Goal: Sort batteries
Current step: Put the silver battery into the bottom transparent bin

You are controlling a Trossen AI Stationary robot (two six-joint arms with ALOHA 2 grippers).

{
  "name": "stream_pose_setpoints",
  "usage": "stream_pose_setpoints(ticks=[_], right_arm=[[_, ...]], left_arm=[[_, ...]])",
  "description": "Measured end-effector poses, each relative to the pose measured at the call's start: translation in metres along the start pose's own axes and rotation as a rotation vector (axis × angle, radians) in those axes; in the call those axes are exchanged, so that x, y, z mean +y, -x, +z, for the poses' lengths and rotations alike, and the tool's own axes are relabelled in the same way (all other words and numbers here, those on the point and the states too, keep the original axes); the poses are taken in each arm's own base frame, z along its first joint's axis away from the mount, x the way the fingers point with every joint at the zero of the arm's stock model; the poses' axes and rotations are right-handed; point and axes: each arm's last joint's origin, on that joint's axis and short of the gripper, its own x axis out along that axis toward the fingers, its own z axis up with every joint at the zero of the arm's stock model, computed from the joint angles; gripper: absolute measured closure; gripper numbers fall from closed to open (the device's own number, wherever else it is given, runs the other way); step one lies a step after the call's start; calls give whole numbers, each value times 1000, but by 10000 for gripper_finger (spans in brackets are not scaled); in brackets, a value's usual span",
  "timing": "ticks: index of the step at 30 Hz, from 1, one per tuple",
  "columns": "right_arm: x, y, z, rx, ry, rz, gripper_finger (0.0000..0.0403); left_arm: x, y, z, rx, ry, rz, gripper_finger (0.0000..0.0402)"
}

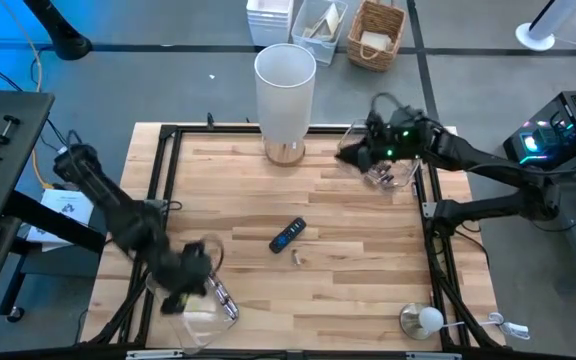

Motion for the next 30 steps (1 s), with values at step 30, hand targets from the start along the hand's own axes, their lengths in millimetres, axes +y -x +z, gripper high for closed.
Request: stream_pose_setpoints(ticks=[30], right_arm=[[-67,-89,-220,1001,-138,-745,153]], left_arm=[[-7,-101,-30,355,58,255,237]])
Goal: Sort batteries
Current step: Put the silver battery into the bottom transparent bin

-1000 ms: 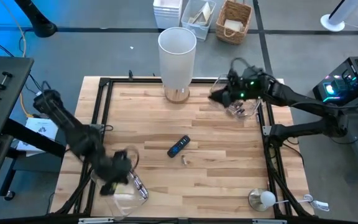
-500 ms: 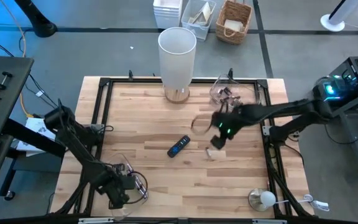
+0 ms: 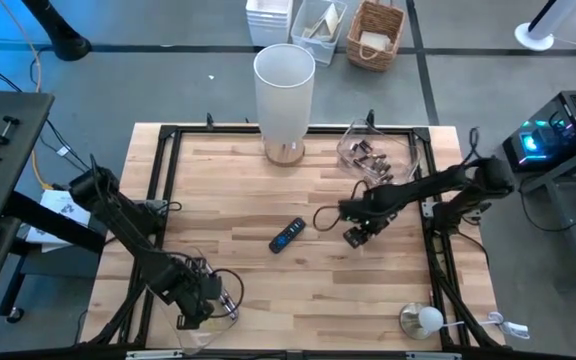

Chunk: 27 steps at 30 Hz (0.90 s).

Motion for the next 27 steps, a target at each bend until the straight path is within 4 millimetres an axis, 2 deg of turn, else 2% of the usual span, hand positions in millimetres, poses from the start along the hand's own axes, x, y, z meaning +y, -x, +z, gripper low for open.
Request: stream_pose_setpoints(ticks=[3,7,10,15,18,22,27], right_arm=[[-9,-4,2,26,-24,76,154],[-10,1,5,9,-9,39,170],[-11,1,5,2,0,15,220],[-11,-2,-2,-20,42,-53,361],[-6,1,-5,-35,101,-76,367],[14,19,-4,-81,221,-58,367],[65,73,6,-286,447,169,367]], left_arm=[[-2,0,-2,2,-16,-2,237],[-2,0,-2,4,-19,-2,237],[-1,3,-3,3,-22,-3,236],[7,22,-8,-45,-18,10,236],[15,44,-12,-147,-8,-3,236],[30,76,-16,-268,31,-66,236],[59,111,-18,-453,130,-87,236]])
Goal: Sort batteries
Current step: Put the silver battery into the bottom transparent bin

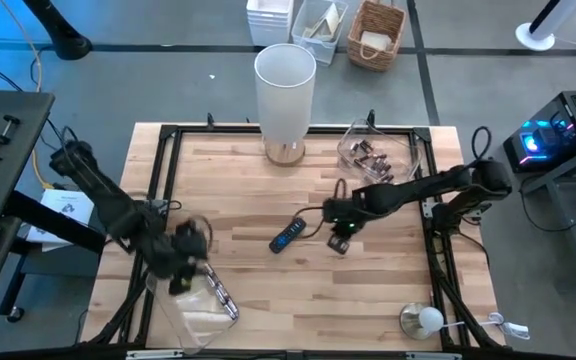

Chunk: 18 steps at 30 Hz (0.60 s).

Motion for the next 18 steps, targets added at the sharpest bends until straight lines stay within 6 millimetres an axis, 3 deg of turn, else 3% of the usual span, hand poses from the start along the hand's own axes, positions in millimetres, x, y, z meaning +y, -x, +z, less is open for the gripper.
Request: stream_pose_setpoints(ticks=[5,8,12,18], right_arm=[[45,44,45,-356,129,287,367],[63,56,63,-465,152,380,367],[95,52,80,-489,183,407,367],[157,17,105,-494,210,419,367]], left_arm=[[32,28,18,-280,115,135,236],[49,42,23,-392,114,213,236],[64,58,25,-486,61,305,236],[72,72,23,-524,-114,359,236]])
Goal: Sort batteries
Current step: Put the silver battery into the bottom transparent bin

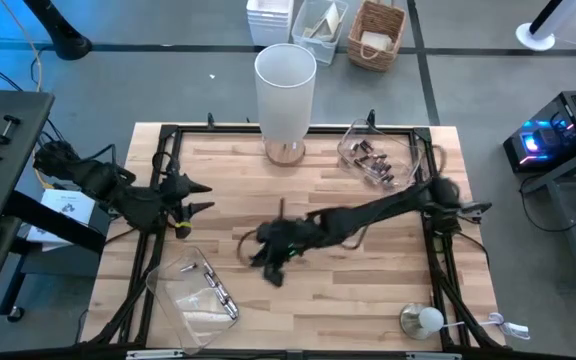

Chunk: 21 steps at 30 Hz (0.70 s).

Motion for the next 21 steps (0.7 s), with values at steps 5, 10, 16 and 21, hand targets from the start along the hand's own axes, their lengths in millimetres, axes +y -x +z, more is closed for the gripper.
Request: stream_pose_setpoints(ticks=[5,10,16,21], right_arm=[[26,-48,17,-50,-25,62,367],[39,-86,28,-97,-32,114,367],[37,-118,22,-145,-152,227,333],[37,-121,14,-99,-165,201,261]], left_arm=[[1,2,0,-12,-56,-7,236],[0,2,4,-44,-29,-13,236],[-2,4,6,-70,-37,-36,236],[-6,7,5,-71,-26,-72,236]])
